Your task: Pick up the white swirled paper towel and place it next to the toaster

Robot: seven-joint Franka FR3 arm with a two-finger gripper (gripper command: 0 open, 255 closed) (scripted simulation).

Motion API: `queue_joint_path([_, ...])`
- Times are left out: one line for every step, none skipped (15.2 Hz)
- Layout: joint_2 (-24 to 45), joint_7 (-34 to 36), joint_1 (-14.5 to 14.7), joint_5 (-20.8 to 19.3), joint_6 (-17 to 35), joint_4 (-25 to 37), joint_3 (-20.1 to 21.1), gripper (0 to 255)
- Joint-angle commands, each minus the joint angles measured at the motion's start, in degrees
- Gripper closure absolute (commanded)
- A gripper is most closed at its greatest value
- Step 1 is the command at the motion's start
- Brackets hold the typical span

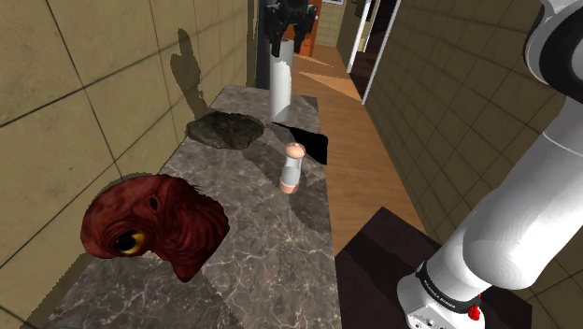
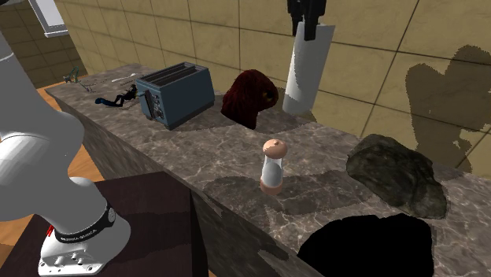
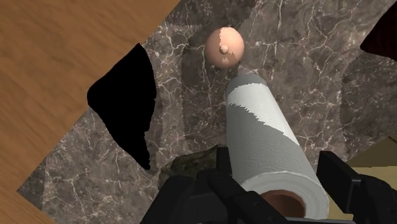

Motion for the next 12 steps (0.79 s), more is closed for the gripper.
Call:
queue_joint_path([0.7,0.0,0.1,-0.2,-1.8,2.5,0.1,255])
queue_joint_path([1.2,0.0,0.2,-0.3,-2.8,3.9,0.1,255])
queue_joint_path([1.6,-0.1,0.2,-0.4,-3.5,5.0,0.2,255])
queue_joint_path([0.5,1.1,0.8,-0.3,-3.4,3.7,0.7,255])
queue_joint_path([-0.5,2.3,1.4,-0.2,-3.2,2.5,1.2,255])
queue_joint_path([-1.5,3.4,2.0,-0.1,-3.2,1.3,1.7,255])
queue_joint_path([-2.3,4.6,2.6,0.0,-3.1,0.3,2.3,255])
queue_joint_path([-3.1,5.9,3.2,0.1,-3.1,-0.6,2.9,255])
queue_joint_path([-3.9,7.1,3.8,0.2,-3.1,-1.4,3.5,255])
queue_joint_path([-4.5,8.3,4.4,0.3,-3.1,-2.2,4.1,255])
queue_joint_path([-5.1,9.6,5.0,0.4,-3.2,-2.8,4.7,255])
queue_joint_path([-5.7,10.8,5.6,0.5,-3.3,-3.4,5.4,255])
